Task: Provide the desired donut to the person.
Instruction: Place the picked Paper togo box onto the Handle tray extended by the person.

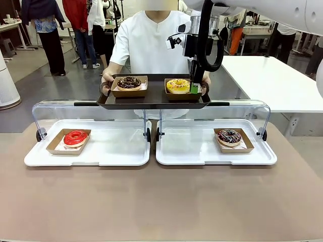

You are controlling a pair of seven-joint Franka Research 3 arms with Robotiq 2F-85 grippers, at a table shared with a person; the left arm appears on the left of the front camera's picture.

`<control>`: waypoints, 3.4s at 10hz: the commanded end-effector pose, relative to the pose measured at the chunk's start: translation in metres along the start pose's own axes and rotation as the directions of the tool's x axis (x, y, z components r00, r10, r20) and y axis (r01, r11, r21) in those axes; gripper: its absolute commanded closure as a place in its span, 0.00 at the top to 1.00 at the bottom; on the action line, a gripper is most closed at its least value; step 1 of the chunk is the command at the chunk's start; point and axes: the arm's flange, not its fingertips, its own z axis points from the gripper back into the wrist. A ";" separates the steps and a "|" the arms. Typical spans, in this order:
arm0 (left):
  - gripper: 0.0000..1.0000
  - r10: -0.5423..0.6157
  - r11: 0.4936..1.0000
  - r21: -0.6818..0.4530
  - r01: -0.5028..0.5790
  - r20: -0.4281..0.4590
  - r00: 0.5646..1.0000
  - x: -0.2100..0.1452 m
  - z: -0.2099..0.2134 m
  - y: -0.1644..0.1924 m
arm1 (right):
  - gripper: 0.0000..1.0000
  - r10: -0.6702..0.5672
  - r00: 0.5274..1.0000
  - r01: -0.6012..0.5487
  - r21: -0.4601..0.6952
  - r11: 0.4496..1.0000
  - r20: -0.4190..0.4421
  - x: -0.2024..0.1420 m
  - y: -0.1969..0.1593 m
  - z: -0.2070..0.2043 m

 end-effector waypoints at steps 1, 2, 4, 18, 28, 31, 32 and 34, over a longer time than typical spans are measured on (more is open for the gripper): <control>1.00 -0.003 1.000 0.001 0.003 0.000 1.000 0.001 0.002 -0.001 | 0.60 -0.015 1.000 0.015 0.023 1.000 0.015 0.005 -0.004 0.014; 1.00 -0.003 1.000 0.001 0.003 0.000 1.000 0.001 0.002 -0.001 | 0.67 -0.015 1.000 0.015 0.027 1.000 0.014 0.005 -0.003 0.015; 1.00 -0.003 1.000 0.001 0.003 0.000 1.000 0.001 0.002 -0.001 | 0.87 -0.014 1.000 0.014 0.032 0.999 0.013 0.005 -0.002 0.015; 1.00 -0.003 1.000 0.001 0.003 0.000 1.000 0.001 0.002 -0.001 | 1.00 -0.024 0.998 0.037 -0.249 0.968 0.052 -0.115 0.168 0.059; 1.00 -0.003 1.000 0.001 0.003 0.000 1.000 0.001 0.002 -0.001 | 1.00 -0.080 0.955 0.159 -0.265 0.951 0.284 -0.207 0.153 0.034; 1.00 -0.003 1.000 0.001 0.003 0.000 1.000 0.001 0.002 -0.001 | 1.00 -0.066 0.964 0.134 -0.258 0.957 0.258 -0.210 0.161 0.042; 1.00 -0.003 1.000 0.001 0.003 0.000 1.000 0.001 0.002 -0.001 | 1.00 -0.066 0.964 0.134 -0.258 0.957 0.258 -0.210 0.161 0.042; 1.00 -0.003 1.000 0.001 0.003 0.000 1.000 0.001 0.002 -0.001 | 1.00 -0.066 0.964 0.134 -0.258 0.957 0.258 -0.210 0.161 0.042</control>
